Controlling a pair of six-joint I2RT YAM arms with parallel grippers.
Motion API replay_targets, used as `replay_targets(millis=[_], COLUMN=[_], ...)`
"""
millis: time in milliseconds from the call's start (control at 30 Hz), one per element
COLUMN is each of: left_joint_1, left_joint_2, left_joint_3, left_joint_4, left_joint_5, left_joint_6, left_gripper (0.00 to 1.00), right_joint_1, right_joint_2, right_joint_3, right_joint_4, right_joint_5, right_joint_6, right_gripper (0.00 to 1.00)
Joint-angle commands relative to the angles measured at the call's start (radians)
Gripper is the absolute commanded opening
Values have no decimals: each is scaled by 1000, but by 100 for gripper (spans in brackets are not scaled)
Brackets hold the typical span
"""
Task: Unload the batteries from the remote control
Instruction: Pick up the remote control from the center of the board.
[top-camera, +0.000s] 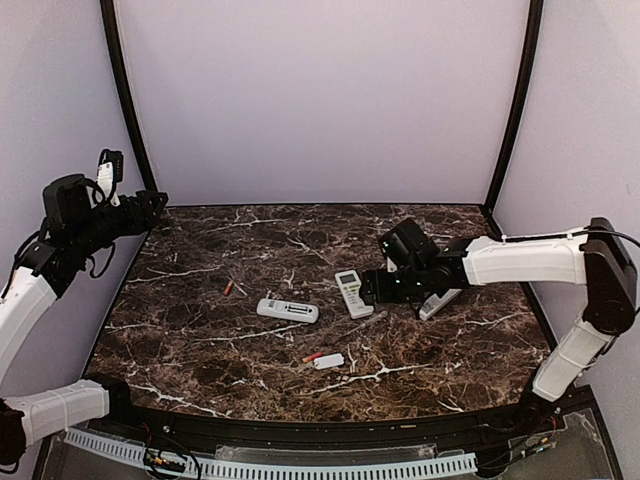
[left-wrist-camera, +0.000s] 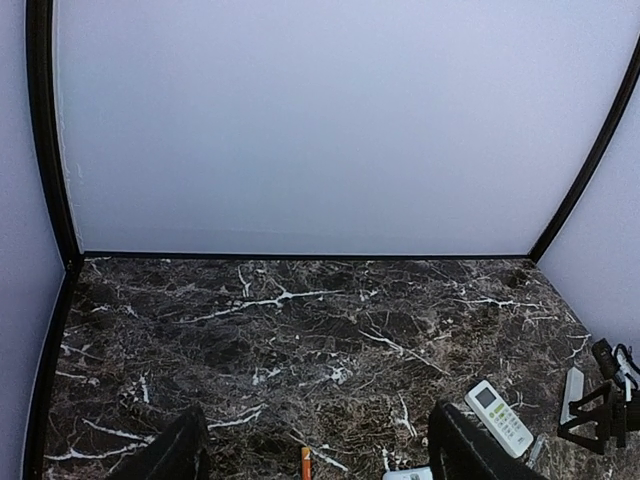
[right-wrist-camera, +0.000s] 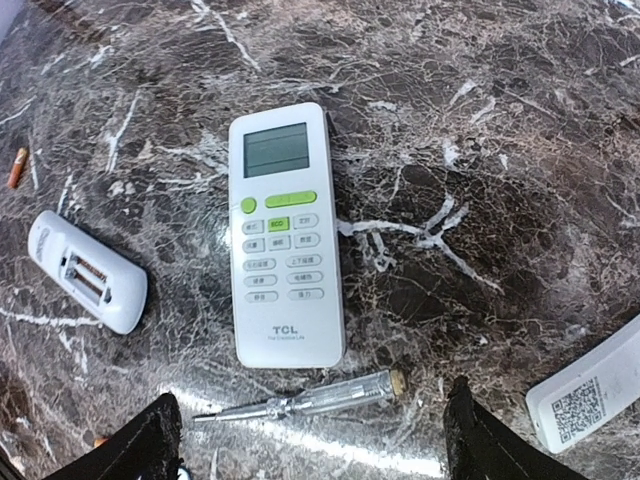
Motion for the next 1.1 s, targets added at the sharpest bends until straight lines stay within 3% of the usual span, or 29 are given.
replay_targets(millis=[0,200,433,1067], left_joint_1=[4,4,2,3], left_joint_2=[20,21,25,26], left_joint_3=[14,12,14,16], left_joint_4=[-17,-16,-18,-24], left_joint_5=[12,9,0,-1], left_joint_6=[-18,-21,-21,-21], left_gripper=[75,74,74,74], right_joint_1=[17,69,90,95], right_joint_2=[120,280,381,476], right_joint_3=[120,278,346,400], right_joint_4=[-89,-189,-224,-253], right_joint_5=[56,124,143,150], right_joint_6=[0,-38,-50,-20], right_gripper=[87,82,77,67])
